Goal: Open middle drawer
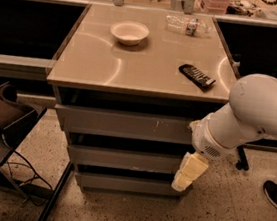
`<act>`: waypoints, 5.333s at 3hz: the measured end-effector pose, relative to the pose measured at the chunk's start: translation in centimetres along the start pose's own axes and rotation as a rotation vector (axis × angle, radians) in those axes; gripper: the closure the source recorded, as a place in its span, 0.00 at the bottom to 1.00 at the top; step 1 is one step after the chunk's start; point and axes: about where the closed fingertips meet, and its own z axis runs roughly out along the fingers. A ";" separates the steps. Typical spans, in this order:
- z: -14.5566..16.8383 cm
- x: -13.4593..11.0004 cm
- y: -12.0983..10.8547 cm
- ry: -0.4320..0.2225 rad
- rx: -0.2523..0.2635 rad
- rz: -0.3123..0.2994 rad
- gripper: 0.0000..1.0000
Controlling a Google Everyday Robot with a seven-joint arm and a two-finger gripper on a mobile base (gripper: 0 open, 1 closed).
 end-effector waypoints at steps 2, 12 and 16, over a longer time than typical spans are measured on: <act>2.2 -2.0 0.9 0.043 0.053 -0.048 0.00; 32.8 5.8 -8.5 0.127 0.019 -0.098 0.00; 35.0 8.3 -9.5 0.037 -0.097 -0.008 0.00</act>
Offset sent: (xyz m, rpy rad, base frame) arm 0.0153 0.0320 -0.1205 -0.3088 -0.1522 -0.2229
